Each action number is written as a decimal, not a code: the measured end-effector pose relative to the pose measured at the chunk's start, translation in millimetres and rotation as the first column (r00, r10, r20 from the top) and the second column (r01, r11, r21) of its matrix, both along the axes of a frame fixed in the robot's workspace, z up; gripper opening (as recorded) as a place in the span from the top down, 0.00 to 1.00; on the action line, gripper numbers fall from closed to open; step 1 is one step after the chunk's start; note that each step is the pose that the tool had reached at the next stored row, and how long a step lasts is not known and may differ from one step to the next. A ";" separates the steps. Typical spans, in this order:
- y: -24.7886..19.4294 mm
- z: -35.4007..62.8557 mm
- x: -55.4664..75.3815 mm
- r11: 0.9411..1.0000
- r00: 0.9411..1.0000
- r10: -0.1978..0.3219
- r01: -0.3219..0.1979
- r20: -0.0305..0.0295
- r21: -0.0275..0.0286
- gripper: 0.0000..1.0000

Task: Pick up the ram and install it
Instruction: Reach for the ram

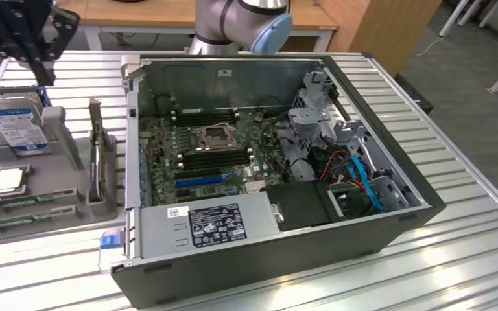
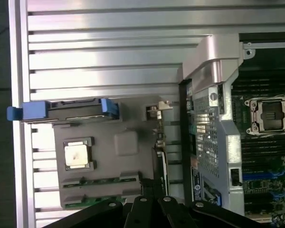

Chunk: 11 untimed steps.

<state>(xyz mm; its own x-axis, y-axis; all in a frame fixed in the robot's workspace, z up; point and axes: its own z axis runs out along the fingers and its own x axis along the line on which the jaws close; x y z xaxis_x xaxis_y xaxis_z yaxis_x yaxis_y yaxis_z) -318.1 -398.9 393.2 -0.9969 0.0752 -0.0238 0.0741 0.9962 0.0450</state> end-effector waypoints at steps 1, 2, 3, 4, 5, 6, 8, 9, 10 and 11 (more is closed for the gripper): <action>0.0 0.0 -4.5 1.000 1.000 0.000 0.000 0.000 0.000 0.89; 0.0 0.0 -9.0 1.000 1.000 0.000 0.000 0.000 0.000 0.89; 0.0 0.0 -13.5 1.000 1.000 0.000 0.000 0.000 0.000 0.89; 0.1 0.0 -18.4 1.000 1.000 0.000 0.000 0.000 0.000 0.89; 0.0 0.0 -22.9 1.000 1.000 0.000 0.000 0.000 0.000 0.89; 0.0 0.0 -27.4 1.000 1.000 0.000 0.000 0.000 0.000 0.89; 0.0 -0.1 -36.4 1.000 1.000 0.000 0.000 0.000 0.000 0.89; 0.0 0.0 -40.0 1.000 1.000 0.000 0.000 0.001 0.000 0.89; 0.0 -0.1 -40.8 1.000 1.000 0.000 0.000 0.001 0.000 0.89; 0.0 -0.1 -40.7 1.000 1.000 0.000 0.000 0.001 0.000 0.89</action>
<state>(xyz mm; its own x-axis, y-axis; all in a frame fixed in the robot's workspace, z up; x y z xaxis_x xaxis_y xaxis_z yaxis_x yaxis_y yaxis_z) -358.8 -398.9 393.2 -0.9969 0.0753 -0.0247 0.0741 0.9962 0.0453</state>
